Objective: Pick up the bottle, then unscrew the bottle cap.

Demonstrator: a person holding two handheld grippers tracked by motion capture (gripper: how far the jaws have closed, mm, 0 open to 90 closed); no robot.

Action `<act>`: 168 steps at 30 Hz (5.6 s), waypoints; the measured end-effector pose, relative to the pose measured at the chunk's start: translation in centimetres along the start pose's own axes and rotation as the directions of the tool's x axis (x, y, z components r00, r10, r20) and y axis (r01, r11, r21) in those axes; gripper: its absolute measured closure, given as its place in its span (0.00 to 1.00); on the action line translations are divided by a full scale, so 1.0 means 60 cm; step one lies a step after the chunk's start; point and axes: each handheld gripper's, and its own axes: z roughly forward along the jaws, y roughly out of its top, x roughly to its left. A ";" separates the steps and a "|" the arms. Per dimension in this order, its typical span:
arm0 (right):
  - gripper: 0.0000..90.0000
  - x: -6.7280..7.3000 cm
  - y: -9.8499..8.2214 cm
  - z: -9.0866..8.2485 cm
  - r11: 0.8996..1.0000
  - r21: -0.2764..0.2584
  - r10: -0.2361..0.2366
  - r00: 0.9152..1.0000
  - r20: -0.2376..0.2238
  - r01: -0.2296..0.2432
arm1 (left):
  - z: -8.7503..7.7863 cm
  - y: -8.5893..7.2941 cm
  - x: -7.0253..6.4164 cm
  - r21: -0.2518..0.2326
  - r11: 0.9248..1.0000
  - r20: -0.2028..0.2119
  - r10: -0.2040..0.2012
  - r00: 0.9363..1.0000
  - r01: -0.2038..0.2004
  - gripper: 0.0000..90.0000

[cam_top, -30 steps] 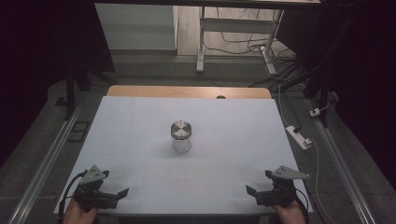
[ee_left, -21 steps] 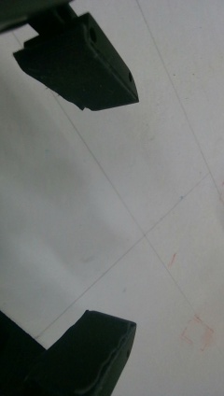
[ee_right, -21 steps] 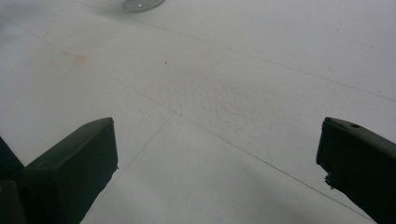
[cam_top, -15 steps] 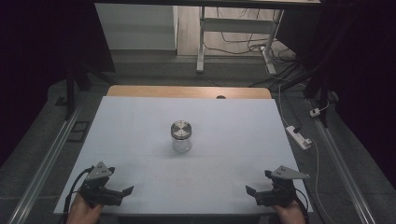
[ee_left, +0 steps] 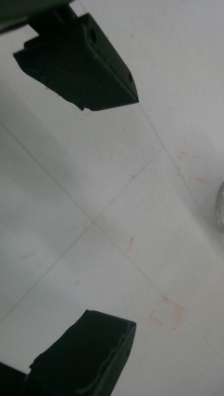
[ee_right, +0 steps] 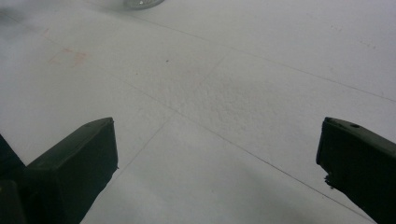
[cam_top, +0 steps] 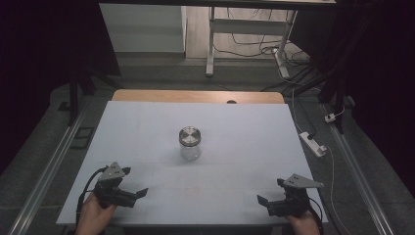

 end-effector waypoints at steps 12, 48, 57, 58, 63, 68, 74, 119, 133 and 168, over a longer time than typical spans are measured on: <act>0.00 0.000 0.000 0.000 1.000 0.001 -0.003 1.000 -0.001 0.003 | 0.050 0.047 0.003 0.007 1.000 0.034 0.021 0.999 -0.022 0.00; 0.00 0.000 0.000 0.001 1.000 0.007 0.002 1.000 0.001 -0.002 | 0.198 0.173 0.026 0.008 0.999 0.070 0.048 0.996 -0.048 0.00; 0.00 -0.001 0.000 0.001 1.000 0.007 0.004 1.000 0.001 -0.004 | 0.240 0.194 0.024 0.007 0.997 0.070 0.075 0.995 -0.076 0.00; 0.00 -0.001 0.000 0.001 1.000 0.007 0.005 1.000 0.001 -0.005 | 0.244 0.195 0.024 0.005 0.997 0.074 0.076 0.994 -0.077 0.00; 0.00 -0.002 0.000 0.001 1.000 0.007 0.006 1.000 -0.001 -0.006 | 0.261 0.201 0.024 0.013 0.995 0.083 0.100 0.992 -0.101 0.00; 0.00 -0.001 0.000 0.001 1.000 0.007 0.004 1.000 0.000 -0.004 | 0.271 0.204 0.020 0.020 0.990 0.078 0.137 0.988 -0.138 0.00; 0.00 -0.001 0.000 0.001 1.000 0.009 0.005 1.000 0.004 -0.006 | 0.270 0.206 0.017 0.021 0.988 0.039 0.153 0.987 -0.154 0.11; 0.00 0.000 -0.001 -0.001 1.000 -0.002 0.000 1.000 0.006 0.000 | 0.197 0.218 -0.029 -0.019 0.984 0.054 0.180 0.982 -0.179 0.18; 0.00 0.001 -0.001 -0.001 1.000 -0.001 -0.006 1.000 0.003 0.006 | 0.159 0.210 -0.056 -0.039 0.981 0.080 0.193 0.978 -0.190 0.18; 0.00 0.028 0.025 0.000 0.998 -0.035 -0.046 0.998 -0.041 0.044 | 0.142 0.182 -0.108 -0.022 0.974 0.145 0.224 0.964 -0.224 0.18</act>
